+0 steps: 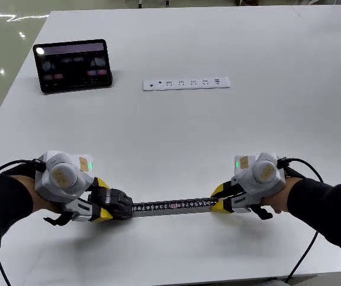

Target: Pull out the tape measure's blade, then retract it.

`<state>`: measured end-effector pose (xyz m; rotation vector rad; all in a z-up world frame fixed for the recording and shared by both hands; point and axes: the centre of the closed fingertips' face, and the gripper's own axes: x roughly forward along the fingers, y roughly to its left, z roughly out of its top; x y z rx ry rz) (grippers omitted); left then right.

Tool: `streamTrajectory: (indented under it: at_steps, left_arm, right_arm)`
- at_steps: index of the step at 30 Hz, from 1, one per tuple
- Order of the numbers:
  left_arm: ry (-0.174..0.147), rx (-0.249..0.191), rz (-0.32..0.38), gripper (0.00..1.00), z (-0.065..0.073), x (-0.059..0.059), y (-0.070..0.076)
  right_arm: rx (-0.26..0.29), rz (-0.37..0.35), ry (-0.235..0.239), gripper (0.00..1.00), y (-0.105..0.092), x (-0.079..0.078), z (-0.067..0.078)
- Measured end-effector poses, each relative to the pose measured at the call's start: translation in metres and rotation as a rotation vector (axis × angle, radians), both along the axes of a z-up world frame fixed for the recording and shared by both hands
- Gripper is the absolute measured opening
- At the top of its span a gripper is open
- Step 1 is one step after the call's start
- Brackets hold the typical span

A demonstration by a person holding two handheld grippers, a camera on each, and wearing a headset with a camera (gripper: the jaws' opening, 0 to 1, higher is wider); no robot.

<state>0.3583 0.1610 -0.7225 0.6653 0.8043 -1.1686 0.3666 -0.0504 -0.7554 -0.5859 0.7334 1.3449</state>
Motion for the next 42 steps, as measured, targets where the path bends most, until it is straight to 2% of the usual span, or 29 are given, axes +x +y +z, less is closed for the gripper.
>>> streamTrajectory:
  at_steps: [18,42]
  left_arm:
    - [0.0,-0.004,0.01,0.32,0.002,-0.002,-0.001]
    - [0.002,-0.004,0.016,0.32,0.001,-0.004,0.0]
  right_arm:
    - [-0.018,-0.013,-0.007,0.09,-0.018,0.003,-0.001]
    - [-0.029,-0.03,-0.006,0.09,-0.033,0.002,-0.003]
